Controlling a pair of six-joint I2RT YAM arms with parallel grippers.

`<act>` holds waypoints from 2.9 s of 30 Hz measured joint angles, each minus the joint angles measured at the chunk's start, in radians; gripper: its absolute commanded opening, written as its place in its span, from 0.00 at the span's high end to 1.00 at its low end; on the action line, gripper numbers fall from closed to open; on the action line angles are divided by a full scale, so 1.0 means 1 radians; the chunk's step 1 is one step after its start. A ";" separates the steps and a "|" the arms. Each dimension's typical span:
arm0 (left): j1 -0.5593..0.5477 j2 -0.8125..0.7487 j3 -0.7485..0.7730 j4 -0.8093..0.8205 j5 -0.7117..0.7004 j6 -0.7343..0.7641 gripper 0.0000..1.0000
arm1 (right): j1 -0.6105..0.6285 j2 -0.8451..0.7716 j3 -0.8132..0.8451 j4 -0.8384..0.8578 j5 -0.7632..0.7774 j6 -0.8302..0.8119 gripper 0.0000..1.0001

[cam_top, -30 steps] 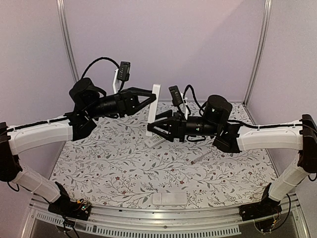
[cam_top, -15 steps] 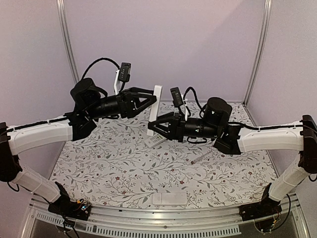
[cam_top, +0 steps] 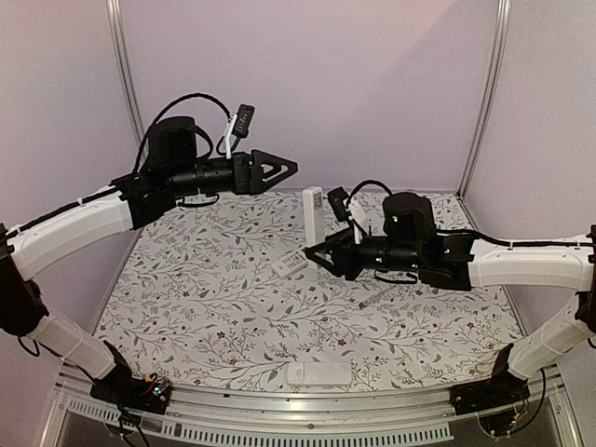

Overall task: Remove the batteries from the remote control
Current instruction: Pass from the left arm to the right, then pass from the right arm to the left, then remove the battery cover from the remote control.

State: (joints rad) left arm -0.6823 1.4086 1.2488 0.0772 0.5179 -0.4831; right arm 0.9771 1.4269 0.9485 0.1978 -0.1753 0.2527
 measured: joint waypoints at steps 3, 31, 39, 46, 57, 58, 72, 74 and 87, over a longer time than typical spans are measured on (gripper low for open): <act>0.000 0.062 0.047 -0.092 -0.006 0.021 0.05 | 0.000 0.001 0.000 -0.109 0.071 -0.035 0.80; -0.018 0.319 0.064 -0.262 0.047 0.022 0.31 | 0.000 0.148 0.077 -0.356 0.245 -0.072 0.80; -0.021 0.329 0.042 -0.246 0.047 0.021 0.46 | 0.007 0.205 0.142 -0.368 0.255 -0.072 0.80; -0.022 0.344 0.010 -0.231 0.063 0.008 0.65 | 0.031 0.266 0.180 -0.388 0.294 -0.074 0.80; -0.019 0.346 -0.005 -0.208 0.095 -0.013 0.91 | 0.037 0.286 0.187 -0.393 0.322 -0.071 0.53; -0.018 0.346 -0.006 -0.204 0.098 -0.015 0.95 | 0.037 0.286 0.185 -0.388 0.323 -0.069 0.45; 0.065 0.153 -0.147 -0.068 0.101 -0.021 1.00 | 0.037 0.018 -0.077 -0.021 0.335 0.046 0.01; 0.074 0.093 -0.173 -0.023 0.096 -0.016 1.00 | 0.030 -0.038 -0.111 0.064 0.310 0.073 0.01; 0.079 -0.086 -0.356 0.316 0.169 -0.048 1.00 | -0.016 -0.116 -0.275 0.455 0.087 0.316 0.03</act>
State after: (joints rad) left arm -0.6037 1.3224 0.8932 0.3935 0.6865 -0.5316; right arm 0.9611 1.3113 0.6735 0.6533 -0.0883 0.5686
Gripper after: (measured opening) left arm 0.174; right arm 0.988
